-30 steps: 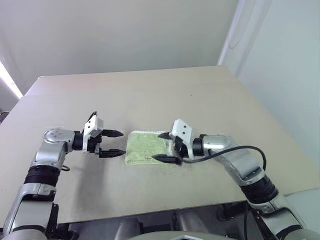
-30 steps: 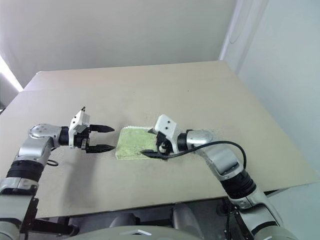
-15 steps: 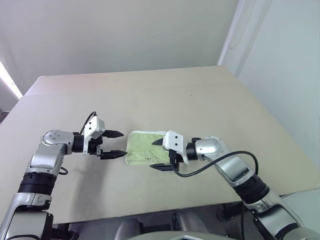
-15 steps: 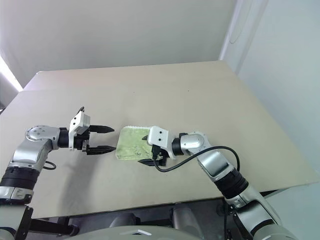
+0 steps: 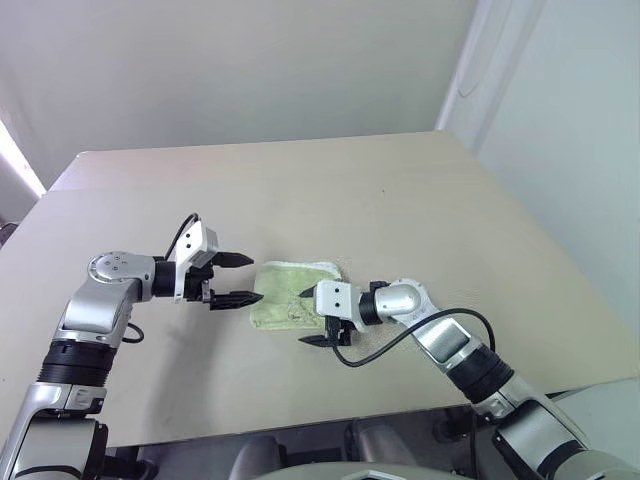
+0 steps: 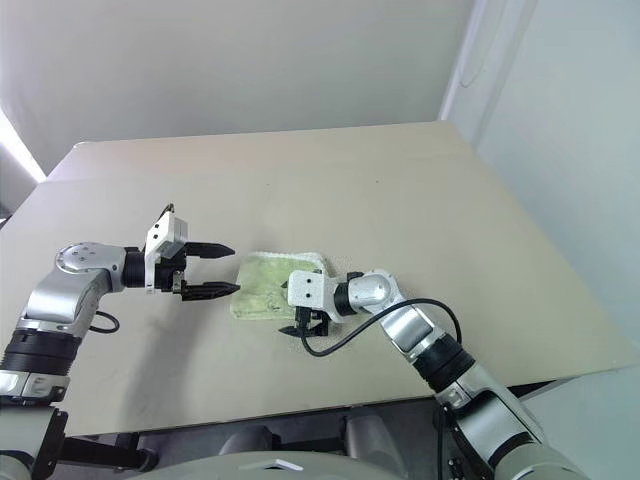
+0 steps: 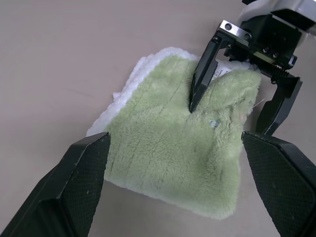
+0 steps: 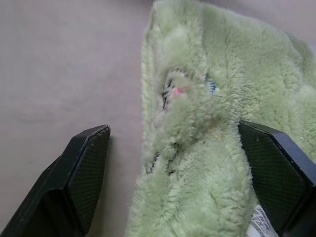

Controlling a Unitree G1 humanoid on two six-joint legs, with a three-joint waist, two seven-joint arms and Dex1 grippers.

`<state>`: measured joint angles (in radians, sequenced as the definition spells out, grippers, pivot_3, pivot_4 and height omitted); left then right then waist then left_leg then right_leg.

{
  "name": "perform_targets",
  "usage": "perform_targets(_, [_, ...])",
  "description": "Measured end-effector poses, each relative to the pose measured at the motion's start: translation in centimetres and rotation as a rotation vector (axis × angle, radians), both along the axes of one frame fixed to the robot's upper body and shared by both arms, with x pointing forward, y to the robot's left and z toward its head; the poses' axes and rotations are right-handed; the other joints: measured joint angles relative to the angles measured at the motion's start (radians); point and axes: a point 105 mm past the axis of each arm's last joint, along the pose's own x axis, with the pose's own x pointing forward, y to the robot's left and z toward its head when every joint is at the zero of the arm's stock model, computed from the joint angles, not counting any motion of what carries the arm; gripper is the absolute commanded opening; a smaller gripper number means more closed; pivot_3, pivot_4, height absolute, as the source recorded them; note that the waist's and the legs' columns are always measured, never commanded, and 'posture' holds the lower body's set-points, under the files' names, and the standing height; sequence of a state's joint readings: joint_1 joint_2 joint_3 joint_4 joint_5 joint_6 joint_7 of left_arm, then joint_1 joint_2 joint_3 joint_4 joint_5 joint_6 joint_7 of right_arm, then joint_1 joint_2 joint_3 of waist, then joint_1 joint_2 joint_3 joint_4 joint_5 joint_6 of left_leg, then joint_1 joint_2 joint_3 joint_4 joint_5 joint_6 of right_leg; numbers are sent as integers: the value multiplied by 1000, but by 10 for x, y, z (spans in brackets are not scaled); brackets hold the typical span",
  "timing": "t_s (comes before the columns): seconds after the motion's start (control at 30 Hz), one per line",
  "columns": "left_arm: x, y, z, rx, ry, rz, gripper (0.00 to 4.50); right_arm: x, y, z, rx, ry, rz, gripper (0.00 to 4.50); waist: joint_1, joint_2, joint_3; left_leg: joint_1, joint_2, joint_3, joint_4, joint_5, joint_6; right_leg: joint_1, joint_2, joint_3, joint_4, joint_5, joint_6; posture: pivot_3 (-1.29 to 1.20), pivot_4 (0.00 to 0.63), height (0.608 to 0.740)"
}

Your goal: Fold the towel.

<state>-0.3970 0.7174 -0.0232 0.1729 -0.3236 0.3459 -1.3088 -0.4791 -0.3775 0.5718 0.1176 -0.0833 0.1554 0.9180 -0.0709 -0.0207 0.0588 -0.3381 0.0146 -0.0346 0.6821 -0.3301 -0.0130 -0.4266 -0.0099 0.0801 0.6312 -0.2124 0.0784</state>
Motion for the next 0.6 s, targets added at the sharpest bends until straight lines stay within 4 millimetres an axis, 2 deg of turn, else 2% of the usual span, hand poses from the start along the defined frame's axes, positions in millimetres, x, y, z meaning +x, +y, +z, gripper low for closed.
perform_targets(0.37, [0,-8,7,-3,-17,-2,4472,25,10,4,-62,-216,-31,4266,0,0,0,4,0,-1,1,1,-1,3,0,0,3,1,-1,0,0,712])
perform_targets(0.6, [0,-11,5,3,-3,3,4472,28,10,5,-64,-240,-39,4266,0,0,0,4,0,-1,1,1,-1,3,0,0,3,1,-1,0,0,712])
